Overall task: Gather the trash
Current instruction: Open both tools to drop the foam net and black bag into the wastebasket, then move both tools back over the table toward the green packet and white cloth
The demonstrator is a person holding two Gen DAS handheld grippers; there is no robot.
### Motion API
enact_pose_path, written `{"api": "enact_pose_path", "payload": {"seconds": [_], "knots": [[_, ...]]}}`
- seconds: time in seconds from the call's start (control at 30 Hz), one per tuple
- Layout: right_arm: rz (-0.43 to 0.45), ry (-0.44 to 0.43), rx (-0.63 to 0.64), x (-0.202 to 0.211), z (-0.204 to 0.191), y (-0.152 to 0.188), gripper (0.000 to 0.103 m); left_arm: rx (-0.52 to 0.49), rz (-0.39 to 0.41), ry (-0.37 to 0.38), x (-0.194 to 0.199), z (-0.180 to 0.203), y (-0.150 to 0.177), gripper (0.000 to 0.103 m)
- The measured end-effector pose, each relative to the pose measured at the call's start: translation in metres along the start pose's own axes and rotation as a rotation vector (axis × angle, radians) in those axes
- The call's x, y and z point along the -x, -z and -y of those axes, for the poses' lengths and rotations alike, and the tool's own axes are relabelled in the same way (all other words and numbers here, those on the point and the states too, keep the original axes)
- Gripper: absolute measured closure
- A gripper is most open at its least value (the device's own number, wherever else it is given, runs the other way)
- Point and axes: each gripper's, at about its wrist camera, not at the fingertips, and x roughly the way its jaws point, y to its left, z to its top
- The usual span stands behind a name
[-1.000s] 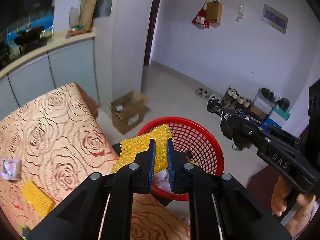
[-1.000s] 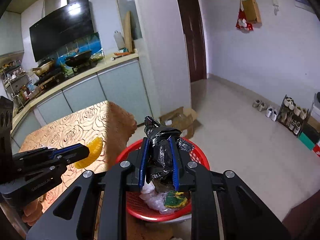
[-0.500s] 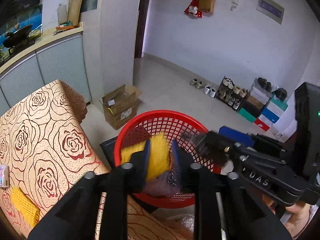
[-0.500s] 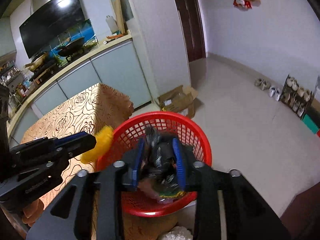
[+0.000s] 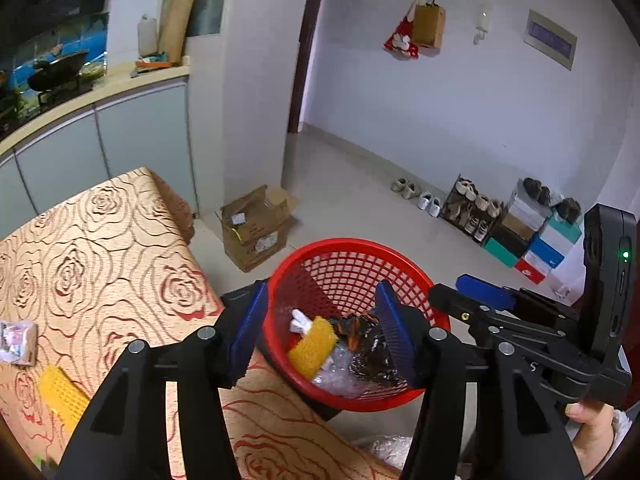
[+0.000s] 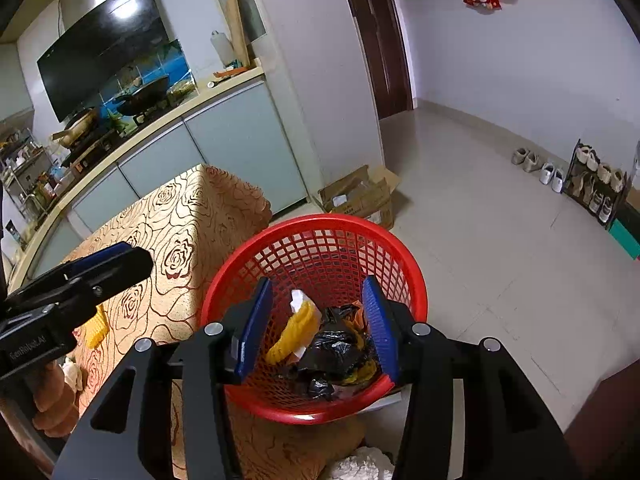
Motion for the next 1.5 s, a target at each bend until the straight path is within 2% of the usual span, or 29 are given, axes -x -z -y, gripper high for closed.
{"api": "enact_pose_path", "payload": {"seconds": [0.3, 0.43, 0.63, 1.1, 1.5], "knots": [[0.033, 0.016, 0.048, 0.008, -0.019, -0.002, 0.052, 0.011, 0.032, -0.042, 0.020, -0.010, 0.006, 0.048], [0.043, 0.020, 0.057, 0.010, -0.026, -0.001, 0.044, 0.027, 0.048, -0.064, 0.031, -0.018, 0.011, 0.048], [0.041, 0.007, 0.094, 0.008, -0.045, 0.000, 0.043, 0.058, 0.073, -0.111, 0.051, -0.034, 0.021, 0.044], [0.026, -0.093, 0.183, 0.001, -0.112, 0.010, 0.040, 0.166, 0.100, -0.236, 0.107, -0.105, 0.051, 0.042], [-0.006, -0.169, 0.247, -0.006, -0.155, 0.024, 0.039, 0.317, 0.144, -0.413, 0.172, -0.187, 0.079, 0.041]]}}
